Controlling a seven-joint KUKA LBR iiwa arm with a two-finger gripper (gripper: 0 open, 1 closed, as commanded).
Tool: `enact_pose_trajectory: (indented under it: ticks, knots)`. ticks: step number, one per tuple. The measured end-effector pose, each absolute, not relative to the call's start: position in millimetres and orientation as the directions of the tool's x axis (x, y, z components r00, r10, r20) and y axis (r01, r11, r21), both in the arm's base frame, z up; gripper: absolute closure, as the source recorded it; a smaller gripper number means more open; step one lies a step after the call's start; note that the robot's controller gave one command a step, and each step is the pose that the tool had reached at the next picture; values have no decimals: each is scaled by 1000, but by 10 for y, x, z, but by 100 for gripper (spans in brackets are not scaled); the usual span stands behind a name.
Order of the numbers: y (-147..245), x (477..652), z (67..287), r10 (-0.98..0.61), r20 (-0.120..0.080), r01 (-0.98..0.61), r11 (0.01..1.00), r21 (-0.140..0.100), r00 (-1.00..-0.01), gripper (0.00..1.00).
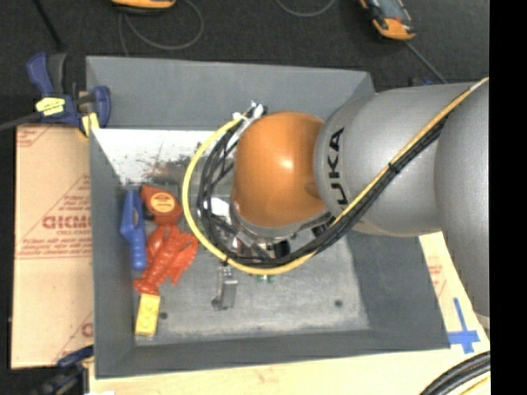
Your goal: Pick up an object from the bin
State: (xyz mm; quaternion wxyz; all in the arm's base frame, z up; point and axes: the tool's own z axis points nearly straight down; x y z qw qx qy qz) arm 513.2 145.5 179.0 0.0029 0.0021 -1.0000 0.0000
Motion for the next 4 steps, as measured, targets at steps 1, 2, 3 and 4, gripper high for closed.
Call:
enact_pose_trajectory:
  ticks: [1, 2, 3, 4]
  knots:
    - [1448, 5149, 1837, 0, -2, 0, 1000, 2, -1000, 0]
    - [1359, 5067, 1755, -36, -3, -36, 999, 0, -999, 0]
    - [1028, 5127, 1714, -74, 1, -74, 997, 2, -997, 0]
    - [767, 5130, 1748, -50, -3, -50, 999, -1, -999, 0]
